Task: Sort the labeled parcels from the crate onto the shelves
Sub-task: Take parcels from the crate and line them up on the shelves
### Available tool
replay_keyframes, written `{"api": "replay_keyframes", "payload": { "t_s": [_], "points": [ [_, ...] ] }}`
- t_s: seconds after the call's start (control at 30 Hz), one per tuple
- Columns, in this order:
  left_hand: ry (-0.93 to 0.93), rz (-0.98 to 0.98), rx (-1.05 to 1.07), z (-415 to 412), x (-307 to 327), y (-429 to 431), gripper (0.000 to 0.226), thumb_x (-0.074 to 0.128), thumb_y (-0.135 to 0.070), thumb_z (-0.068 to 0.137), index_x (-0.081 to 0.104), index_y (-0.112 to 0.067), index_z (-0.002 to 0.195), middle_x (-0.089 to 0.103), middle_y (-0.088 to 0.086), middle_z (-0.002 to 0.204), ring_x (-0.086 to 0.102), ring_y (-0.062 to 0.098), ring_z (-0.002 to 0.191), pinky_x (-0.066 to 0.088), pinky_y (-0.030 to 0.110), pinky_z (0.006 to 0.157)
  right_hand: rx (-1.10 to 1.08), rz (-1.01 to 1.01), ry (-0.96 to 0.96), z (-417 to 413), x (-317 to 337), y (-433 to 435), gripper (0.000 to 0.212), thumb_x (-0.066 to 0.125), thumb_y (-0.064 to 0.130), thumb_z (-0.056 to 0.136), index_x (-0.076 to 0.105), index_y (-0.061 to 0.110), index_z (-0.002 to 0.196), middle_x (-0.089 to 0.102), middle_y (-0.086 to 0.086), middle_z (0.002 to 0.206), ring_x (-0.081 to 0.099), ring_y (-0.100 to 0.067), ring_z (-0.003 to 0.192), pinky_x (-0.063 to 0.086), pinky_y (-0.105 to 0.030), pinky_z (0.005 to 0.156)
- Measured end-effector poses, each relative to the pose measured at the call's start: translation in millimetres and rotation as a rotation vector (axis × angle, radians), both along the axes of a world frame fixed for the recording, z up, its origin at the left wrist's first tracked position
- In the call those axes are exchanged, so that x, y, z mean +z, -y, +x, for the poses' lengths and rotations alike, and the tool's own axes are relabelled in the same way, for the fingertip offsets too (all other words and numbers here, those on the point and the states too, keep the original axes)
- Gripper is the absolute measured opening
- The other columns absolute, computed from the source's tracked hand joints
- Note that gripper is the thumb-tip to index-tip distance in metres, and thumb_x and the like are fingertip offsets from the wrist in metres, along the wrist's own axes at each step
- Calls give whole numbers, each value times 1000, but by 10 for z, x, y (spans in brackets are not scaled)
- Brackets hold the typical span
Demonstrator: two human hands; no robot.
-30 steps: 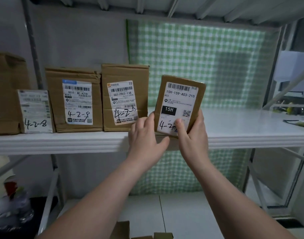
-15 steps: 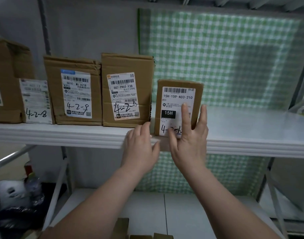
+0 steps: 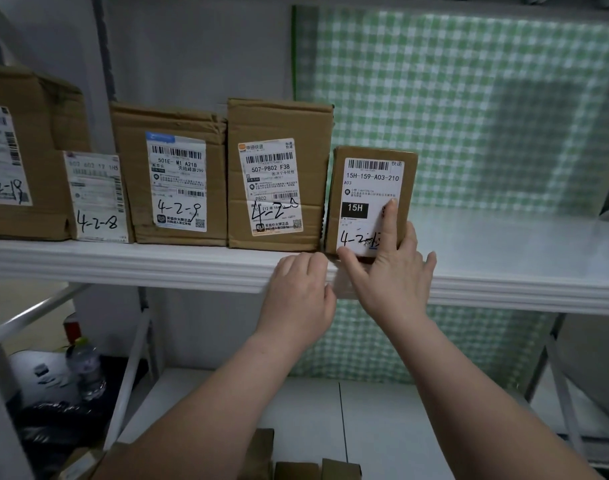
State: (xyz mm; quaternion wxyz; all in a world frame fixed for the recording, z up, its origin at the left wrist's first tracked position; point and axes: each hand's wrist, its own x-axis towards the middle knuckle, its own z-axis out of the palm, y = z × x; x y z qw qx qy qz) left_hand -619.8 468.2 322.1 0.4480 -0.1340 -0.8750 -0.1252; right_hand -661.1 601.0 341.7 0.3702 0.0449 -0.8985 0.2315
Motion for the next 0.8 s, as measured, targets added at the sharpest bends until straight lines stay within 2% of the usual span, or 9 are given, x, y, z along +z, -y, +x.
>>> {"api": "replay_keyframes", "payload": {
  "t_s": [0.13,0.23,0.33,0.47,0.57,0.8],
  "points": [
    [-7,-31,-2,-35,-18,11,16,66,-9,73,54,-7,85,56,9,82,54,30,79,48,41,76,-29,-5,50,-49,35,12,97,43,70,85,-20,38,151,20,-14,159,45,-37,129,15,-54,115],
    [-23,-42,-5,-52,-35,7,17,66,-8,72,55,-5,85,57,10,82,55,30,79,49,41,77,-45,-19,57,-81,41,22,99,45,68,84,-17,34,153,33,-11,151,51,-37,119,24,-51,109],
    [-50,-45,-4,-70,-49,9,19,67,-7,69,55,-5,83,56,11,80,54,30,76,48,40,75,-50,-40,39,-103,37,22,102,49,64,83,-15,30,154,42,-7,141,53,-36,114,27,-49,104],
    [-58,-55,5,-90,-68,1,18,65,-7,69,55,-4,83,57,12,81,55,32,77,49,42,78,-31,-118,8,-123,39,25,104,53,62,83,-13,27,154,48,-3,137,54,-34,114,27,-49,103],
    [-70,-43,8,-89,-76,-11,18,65,-5,66,55,-3,81,57,13,79,55,33,75,50,42,76,-29,-182,-3,-148,62,36,104,54,62,82,-12,26,154,57,-1,130,58,-32,109,28,-49,102],
    [-75,-30,23,-72,-67,-26,17,65,-4,66,55,-3,81,56,13,78,54,33,74,49,41,75,-46,-183,-41,-172,12,46,106,53,60,77,-8,22,154,64,0,120,60,-29,106,30,-48,99]
  ]
}}
